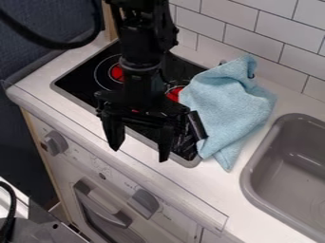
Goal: Move the cloth from right to left
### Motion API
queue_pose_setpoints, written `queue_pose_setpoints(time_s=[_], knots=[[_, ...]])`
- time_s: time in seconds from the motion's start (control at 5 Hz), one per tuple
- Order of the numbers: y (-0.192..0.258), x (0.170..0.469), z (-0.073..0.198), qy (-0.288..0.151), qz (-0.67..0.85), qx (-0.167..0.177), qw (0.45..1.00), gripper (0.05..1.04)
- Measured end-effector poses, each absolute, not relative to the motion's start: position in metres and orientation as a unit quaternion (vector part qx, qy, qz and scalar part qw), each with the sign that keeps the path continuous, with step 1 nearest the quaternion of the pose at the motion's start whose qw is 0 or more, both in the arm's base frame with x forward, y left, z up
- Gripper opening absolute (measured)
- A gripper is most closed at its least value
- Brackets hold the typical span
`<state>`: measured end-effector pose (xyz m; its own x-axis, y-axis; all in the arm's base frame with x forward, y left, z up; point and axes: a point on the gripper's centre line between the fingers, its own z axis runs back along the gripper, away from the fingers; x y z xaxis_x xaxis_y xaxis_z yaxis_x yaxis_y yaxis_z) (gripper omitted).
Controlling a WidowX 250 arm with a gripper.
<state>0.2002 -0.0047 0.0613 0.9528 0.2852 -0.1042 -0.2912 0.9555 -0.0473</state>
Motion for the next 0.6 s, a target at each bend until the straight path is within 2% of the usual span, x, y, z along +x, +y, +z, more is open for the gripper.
queue_pose_setpoints(time_s=[0.2,0.6], knots=[[-0.005,0.198,0.057,0.058,0.148,-0.03,0.987,1.001],[-0.027,0.236,0.071,0.048,0.106,-0.029,0.993,1.001]])
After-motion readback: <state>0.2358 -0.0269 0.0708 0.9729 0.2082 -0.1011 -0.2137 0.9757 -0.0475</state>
